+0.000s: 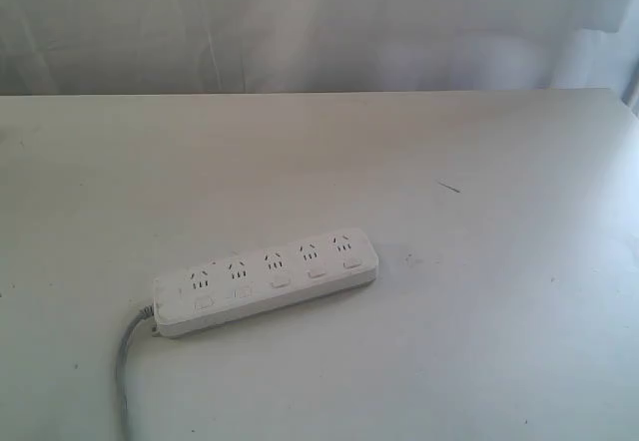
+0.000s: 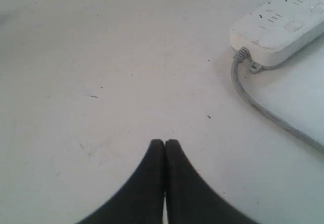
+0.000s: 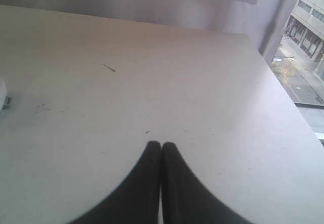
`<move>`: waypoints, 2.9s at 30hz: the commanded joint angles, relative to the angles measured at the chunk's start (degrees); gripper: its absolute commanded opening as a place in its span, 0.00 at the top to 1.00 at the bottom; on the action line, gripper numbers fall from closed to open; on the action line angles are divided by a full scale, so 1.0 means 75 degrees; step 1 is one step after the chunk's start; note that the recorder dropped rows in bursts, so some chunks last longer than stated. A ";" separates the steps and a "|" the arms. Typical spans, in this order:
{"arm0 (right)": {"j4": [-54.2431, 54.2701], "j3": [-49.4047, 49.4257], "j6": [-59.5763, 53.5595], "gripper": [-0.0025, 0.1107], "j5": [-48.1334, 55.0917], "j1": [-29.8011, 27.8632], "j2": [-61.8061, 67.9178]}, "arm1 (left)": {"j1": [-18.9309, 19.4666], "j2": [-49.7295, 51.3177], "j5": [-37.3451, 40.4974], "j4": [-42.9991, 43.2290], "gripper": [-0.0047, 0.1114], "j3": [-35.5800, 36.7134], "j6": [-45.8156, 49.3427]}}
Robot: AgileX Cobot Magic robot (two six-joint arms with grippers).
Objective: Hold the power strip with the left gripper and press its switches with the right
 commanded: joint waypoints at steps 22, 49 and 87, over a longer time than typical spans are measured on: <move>-0.0061 0.0039 -0.0012 0.98 -0.0024 -0.0009 -0.0036 | -0.0005 -0.0031 0.0577 -0.3529 0.96 -0.2052 0.1363; -0.0061 0.0039 -0.0012 0.98 -0.0024 -0.0009 -0.0036 | -0.0005 -0.0031 0.2578 -0.5082 0.96 -0.3854 0.2907; -0.0046 0.0039 -0.0012 0.98 -0.0024 -0.0009 -0.0036 | -0.0005 -0.0031 0.2696 0.0387 0.96 -0.4112 -0.3145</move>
